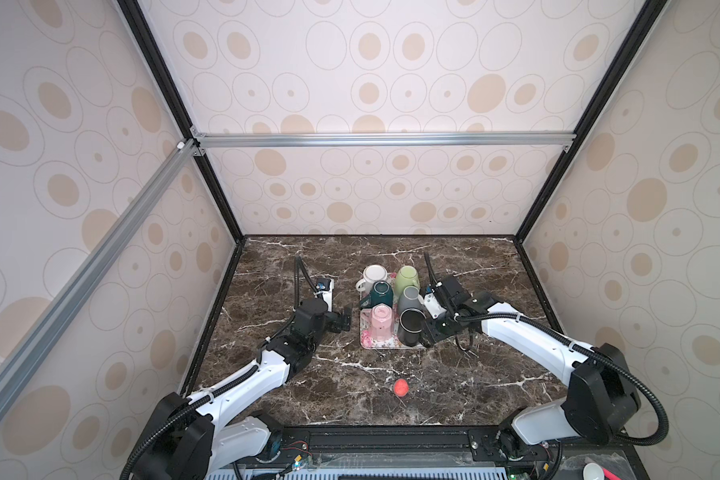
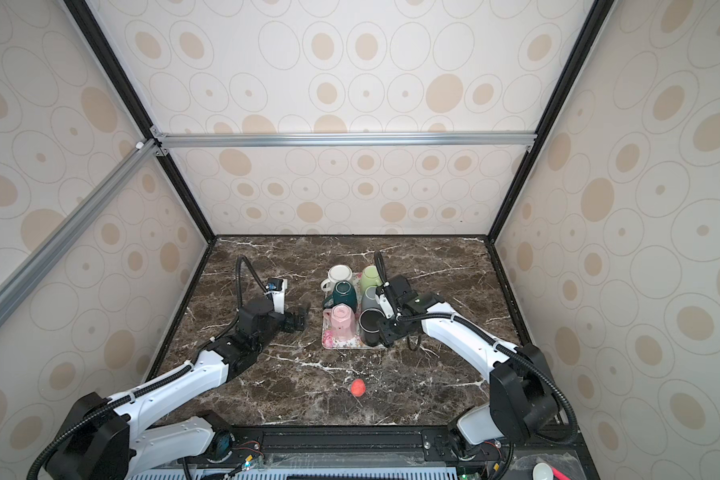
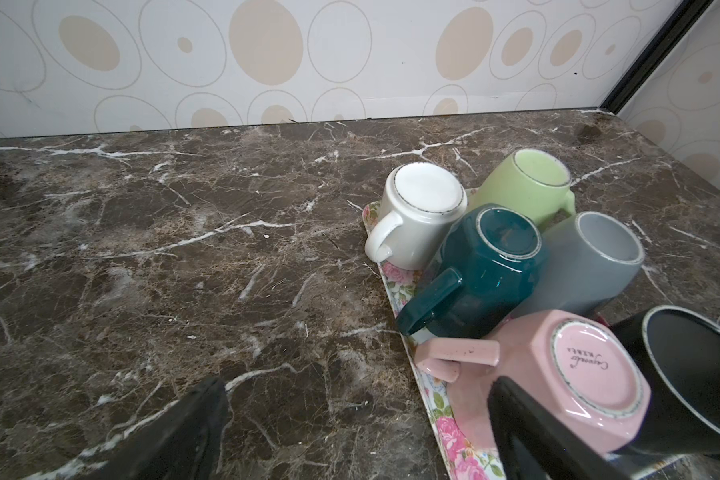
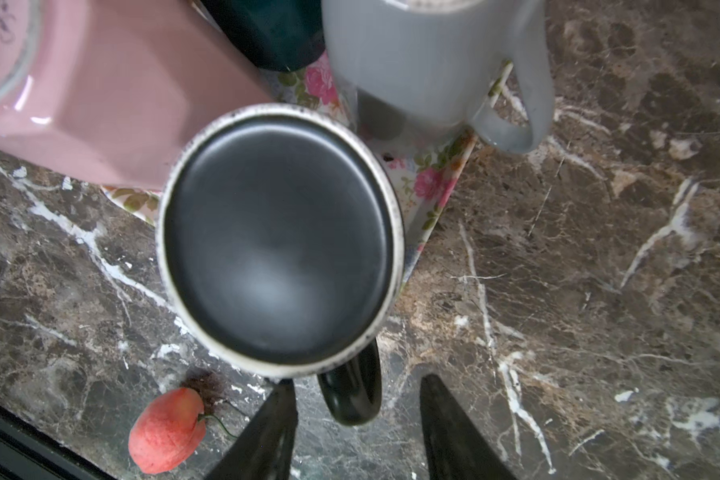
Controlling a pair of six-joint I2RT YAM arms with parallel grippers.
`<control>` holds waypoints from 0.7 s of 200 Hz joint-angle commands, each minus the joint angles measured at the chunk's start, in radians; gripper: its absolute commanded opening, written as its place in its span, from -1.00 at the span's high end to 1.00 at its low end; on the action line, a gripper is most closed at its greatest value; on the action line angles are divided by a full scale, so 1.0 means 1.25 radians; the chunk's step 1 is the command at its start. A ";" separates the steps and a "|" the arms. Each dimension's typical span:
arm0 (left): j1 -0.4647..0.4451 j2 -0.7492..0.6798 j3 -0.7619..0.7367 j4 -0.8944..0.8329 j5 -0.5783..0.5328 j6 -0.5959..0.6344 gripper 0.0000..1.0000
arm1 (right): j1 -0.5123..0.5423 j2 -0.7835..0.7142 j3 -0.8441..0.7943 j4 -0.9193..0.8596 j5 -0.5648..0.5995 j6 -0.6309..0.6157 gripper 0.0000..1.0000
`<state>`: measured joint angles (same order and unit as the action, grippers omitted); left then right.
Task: Turn the mug right side up
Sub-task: 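Close the right gripper on the black mug's base rim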
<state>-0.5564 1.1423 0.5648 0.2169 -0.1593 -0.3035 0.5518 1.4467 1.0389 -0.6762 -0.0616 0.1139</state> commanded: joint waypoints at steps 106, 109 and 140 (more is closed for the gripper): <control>-0.005 0.025 0.008 0.017 -0.004 -0.012 -0.96 | 0.018 0.068 0.022 -0.002 0.010 -0.031 0.27; -0.005 0.026 0.007 0.016 -0.004 -0.013 -0.96 | 0.019 0.070 0.024 -0.004 0.014 -0.030 0.27; -0.005 0.027 0.007 0.015 -0.004 -0.013 -0.96 | 0.033 0.094 0.047 -0.025 0.034 -0.042 0.37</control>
<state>-0.5564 1.1690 0.5648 0.2230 -0.1593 -0.3103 0.5758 1.5345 1.0550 -0.6743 -0.0517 0.0860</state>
